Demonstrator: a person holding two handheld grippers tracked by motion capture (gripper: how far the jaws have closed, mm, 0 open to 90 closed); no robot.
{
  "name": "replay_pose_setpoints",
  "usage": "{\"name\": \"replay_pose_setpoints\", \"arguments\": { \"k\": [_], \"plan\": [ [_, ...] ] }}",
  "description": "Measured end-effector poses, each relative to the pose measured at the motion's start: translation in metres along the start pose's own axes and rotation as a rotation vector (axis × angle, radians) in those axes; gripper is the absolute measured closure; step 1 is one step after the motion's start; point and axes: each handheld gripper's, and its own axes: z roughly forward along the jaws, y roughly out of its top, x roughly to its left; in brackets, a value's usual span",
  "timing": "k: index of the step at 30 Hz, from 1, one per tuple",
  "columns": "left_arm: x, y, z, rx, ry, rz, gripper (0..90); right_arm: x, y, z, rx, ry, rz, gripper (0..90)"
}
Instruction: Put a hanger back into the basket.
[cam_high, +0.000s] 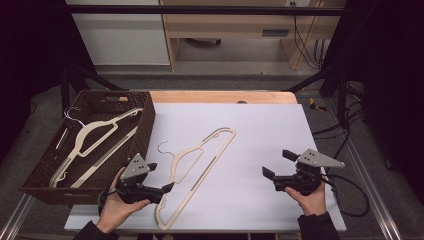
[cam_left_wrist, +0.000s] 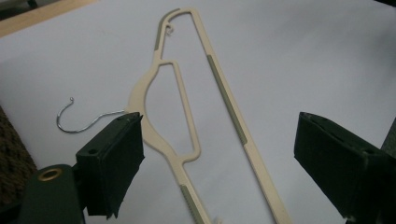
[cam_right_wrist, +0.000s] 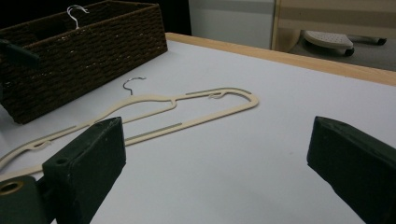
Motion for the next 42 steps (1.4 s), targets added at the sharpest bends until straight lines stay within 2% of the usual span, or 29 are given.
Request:
{"name": "replay_pose_setpoints", "arguments": {
  "k": [5, 13, 16, 22, 24, 34, 35, 39, 42],
  "plan": [
    [-0.003, -0.006, 0.006, 0.054, -0.007, -0.009, 22.5, 0.001, 0.0, 0.001, 0.003, 0.002, 0.004, 4.6],
    [0.0, -0.027, 0.013, 0.158, -0.011, -0.073, 37.1, 0.002, 0.0, 0.003, 0.015, 0.005, -0.003, 4.5],
    [0.001, -0.032, 0.02, 0.194, 0.003, -0.099, 42.6, 0.005, 0.0, 0.005, 0.019, 0.005, -0.01, 4.5],
    [0.002, -0.038, 0.034, 0.259, 0.055, -0.11, 48.5, 0.008, -0.001, 0.01, 0.035, 0.01, -0.019, 4.5],
    [0.004, -0.039, 0.038, 0.272, 0.065, -0.121, 49.5, 0.008, -0.001, 0.011, 0.04, 0.013, -0.025, 4.5],
    [0.005, -0.045, 0.054, 0.319, 0.081, -0.128, 57.5, 0.012, -0.002, 0.017, 0.051, 0.021, -0.025, 4.5],
    [0.004, -0.046, 0.054, 0.318, 0.089, -0.122, 58.1, 0.012, -0.002, 0.018, 0.052, 0.02, -0.026, 4.5],
    [0.0, -0.044, 0.057, 0.324, 0.14, -0.144, 62.3, 0.013, -0.001, 0.02, 0.057, 0.026, -0.036, 4.4],
    [-0.002, -0.041, 0.058, 0.35, 0.16, -0.158, 63.7, 0.015, 0.0, 0.022, 0.057, 0.025, -0.037, 4.4]
  ]
}}
